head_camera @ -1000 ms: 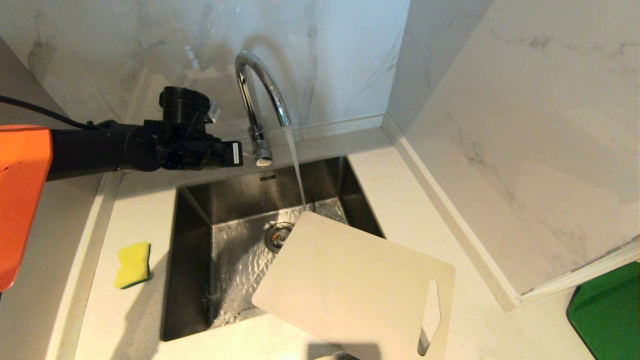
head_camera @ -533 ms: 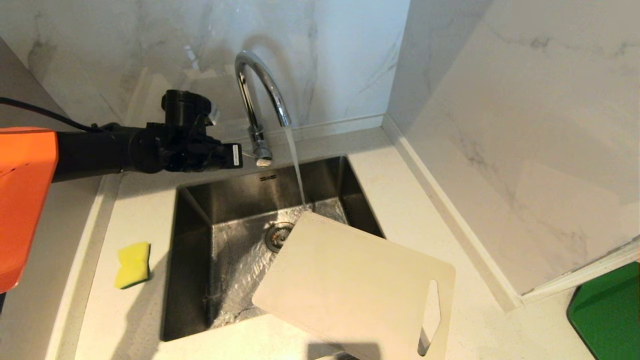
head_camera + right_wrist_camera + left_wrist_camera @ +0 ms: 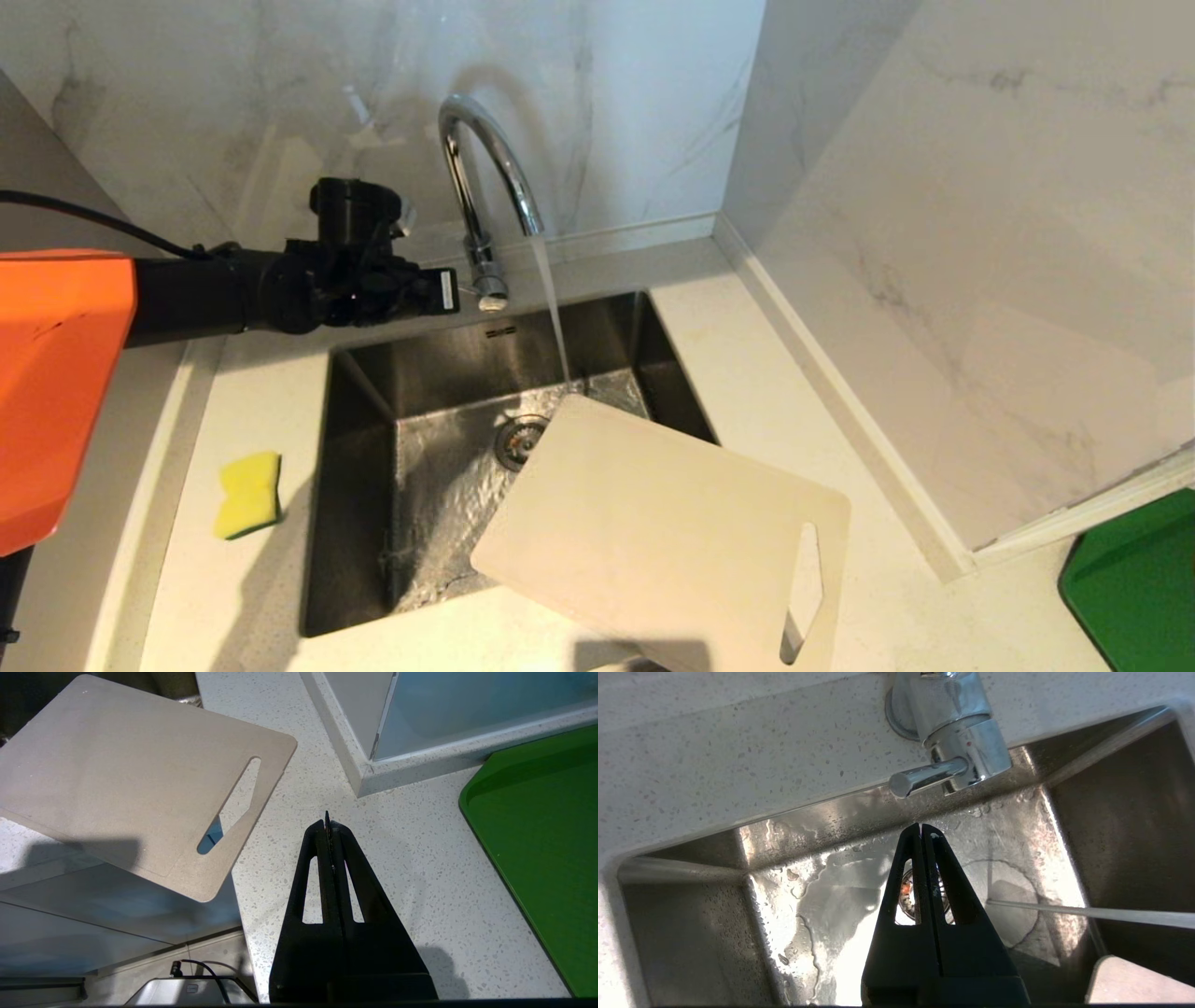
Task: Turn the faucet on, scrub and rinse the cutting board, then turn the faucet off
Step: Turn off the tap
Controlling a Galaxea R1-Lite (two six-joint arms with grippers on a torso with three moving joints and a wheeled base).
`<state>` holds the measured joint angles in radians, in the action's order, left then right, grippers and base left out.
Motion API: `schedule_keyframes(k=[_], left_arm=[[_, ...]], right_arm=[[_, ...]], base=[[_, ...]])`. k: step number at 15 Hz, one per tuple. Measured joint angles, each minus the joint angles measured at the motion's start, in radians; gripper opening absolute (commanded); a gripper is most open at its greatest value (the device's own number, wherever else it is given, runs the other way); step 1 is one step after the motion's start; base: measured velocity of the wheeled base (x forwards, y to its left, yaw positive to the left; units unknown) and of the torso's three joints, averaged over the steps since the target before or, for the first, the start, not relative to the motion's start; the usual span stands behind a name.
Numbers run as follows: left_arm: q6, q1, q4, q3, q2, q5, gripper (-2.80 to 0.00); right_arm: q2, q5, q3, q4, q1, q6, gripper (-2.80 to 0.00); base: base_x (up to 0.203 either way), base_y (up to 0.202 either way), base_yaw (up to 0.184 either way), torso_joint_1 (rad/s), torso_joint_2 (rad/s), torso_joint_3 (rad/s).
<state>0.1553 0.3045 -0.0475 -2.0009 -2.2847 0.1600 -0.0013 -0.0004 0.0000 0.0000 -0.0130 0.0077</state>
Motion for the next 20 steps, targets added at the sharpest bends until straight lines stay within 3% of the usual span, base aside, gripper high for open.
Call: schedule_keyframes(k=[4,8,17,20], left_arm=[[-0.021,-0.002,0.042,0.000,-0.015,0.000,-2.80],[-0.085,-0.002,0.103,-0.001,-0.023,0.001,-2.80],[-0.090,-0.008,0.137,-0.002,-0.052,0.001,-2.80],[-0.133,-0.012,0.194,-0.002,-0.062,0.001,-2.80]], right_arm=[[0.000,0.000,0.000,0.000,0.000,0.000,-2.80],[0.000,0.000,0.000,0.000,0.001,0.000,-2.80],[0.000,0.000,0.000,0.000,0.001,0.000,-2.80],[0.000,0.000,0.000,0.000,0.001,0.000,-2.80]], base=[[0.000,0.000,0.000,0.000,0.00,0.000],[0.000,0.000,0.000,0.000,0.00,0.000],[0.000,0.000,0.000,0.000,0.00,0.000],[0.000,0.000,0.000,0.000,0.00,0.000]])
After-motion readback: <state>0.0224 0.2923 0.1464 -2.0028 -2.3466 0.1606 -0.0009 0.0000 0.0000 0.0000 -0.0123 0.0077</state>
